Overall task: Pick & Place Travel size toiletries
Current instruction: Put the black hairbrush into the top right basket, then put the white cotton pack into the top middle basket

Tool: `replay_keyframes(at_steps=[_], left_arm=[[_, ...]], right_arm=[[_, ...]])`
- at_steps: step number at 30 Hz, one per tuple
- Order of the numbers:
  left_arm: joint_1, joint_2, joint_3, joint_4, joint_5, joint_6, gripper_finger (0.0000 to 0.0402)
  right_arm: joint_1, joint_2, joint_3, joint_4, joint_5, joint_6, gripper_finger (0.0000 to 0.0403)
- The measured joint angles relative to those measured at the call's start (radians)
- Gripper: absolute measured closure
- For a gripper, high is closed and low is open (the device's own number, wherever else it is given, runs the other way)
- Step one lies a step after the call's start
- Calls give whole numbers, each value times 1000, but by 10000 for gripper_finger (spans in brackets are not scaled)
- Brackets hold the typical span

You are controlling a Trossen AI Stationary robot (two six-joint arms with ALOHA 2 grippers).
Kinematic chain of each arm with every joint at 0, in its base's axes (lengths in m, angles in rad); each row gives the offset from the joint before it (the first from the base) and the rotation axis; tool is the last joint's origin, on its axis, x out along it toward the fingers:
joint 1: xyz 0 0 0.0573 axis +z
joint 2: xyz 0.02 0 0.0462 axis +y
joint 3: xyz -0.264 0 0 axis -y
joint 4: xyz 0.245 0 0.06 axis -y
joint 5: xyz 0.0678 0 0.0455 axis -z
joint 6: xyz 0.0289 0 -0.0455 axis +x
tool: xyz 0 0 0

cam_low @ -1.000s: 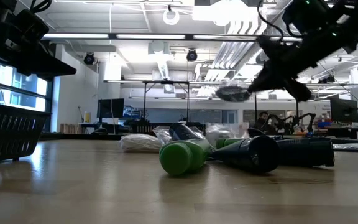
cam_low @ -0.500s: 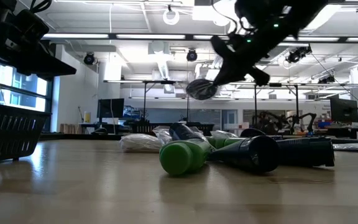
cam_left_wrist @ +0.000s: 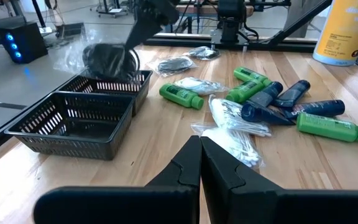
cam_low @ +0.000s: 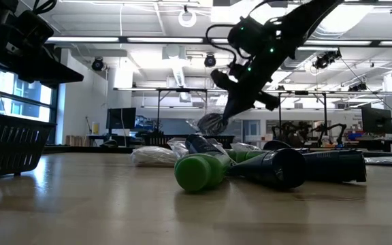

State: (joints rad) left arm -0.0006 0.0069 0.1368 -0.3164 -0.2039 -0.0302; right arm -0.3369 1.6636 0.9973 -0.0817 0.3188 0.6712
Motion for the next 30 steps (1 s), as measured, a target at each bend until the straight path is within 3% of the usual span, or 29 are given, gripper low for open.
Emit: replay_keyframes(at_steps=[9,21,30], left_arm=[[0,0,0,0,0,0,401],[0,0,0,0,0,-1,401],[0,0,0,1,0,-1,401]], right_arm=[[-4,14,0,-5,0,15,392],[-4,1,0,-16,12,-8,274],[2,-128,1,33,-12,-146,262]])
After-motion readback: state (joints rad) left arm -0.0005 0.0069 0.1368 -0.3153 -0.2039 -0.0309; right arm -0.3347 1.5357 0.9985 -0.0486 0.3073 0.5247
